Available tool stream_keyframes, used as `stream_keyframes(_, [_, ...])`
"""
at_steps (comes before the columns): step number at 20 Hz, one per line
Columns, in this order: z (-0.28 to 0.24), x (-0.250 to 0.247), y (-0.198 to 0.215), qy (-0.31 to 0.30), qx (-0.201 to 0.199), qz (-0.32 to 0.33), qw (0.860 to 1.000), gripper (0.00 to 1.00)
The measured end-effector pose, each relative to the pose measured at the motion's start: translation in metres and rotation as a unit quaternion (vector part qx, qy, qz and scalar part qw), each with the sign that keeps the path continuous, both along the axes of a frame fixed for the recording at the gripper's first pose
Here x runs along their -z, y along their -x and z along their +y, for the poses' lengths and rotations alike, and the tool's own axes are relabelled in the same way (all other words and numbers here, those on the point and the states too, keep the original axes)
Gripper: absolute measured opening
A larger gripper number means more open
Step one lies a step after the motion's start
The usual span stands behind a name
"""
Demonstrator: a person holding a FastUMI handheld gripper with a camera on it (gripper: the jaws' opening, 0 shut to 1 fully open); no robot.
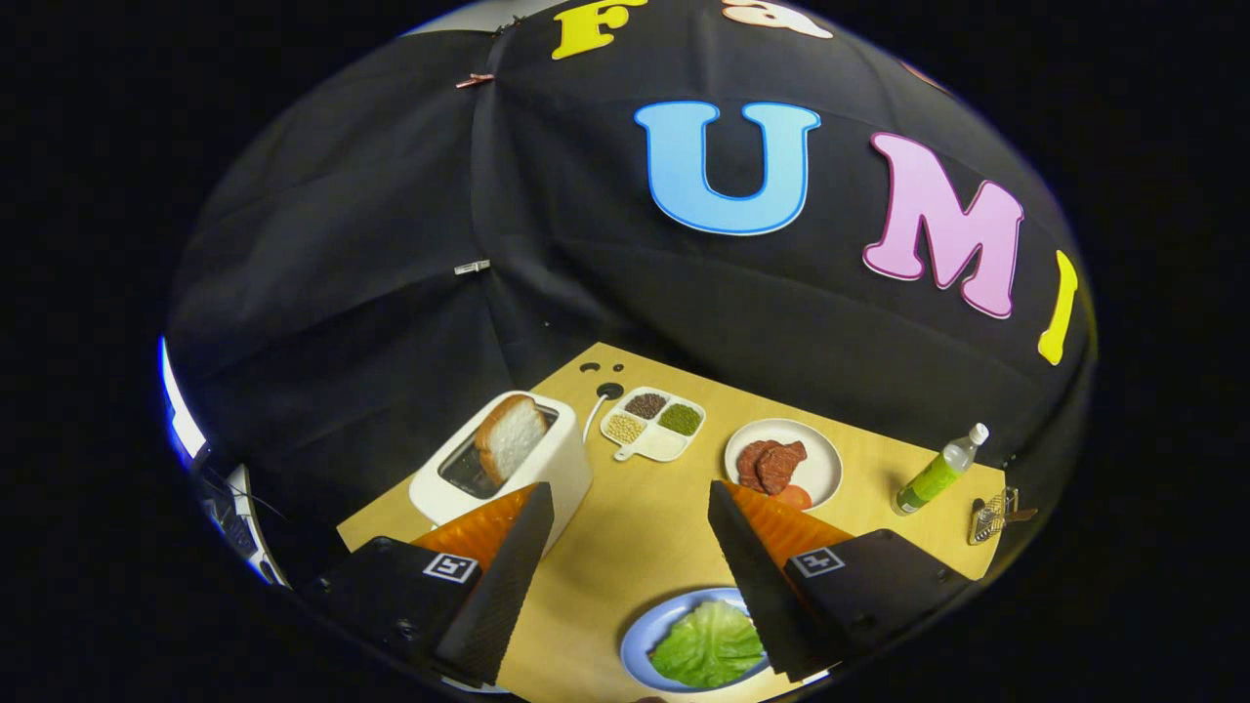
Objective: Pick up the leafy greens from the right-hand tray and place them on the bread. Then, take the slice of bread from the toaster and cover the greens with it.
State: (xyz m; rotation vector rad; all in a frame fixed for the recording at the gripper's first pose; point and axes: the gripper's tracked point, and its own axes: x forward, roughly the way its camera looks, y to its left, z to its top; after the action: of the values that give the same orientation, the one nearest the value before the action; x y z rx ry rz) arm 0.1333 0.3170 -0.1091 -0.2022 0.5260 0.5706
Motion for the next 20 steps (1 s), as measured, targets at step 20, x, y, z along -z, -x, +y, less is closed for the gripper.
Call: stream_keyframes(20, [0.163, 0.092, -0.051, 0.084, 0.002, -0.011, 0.996, 0.99])
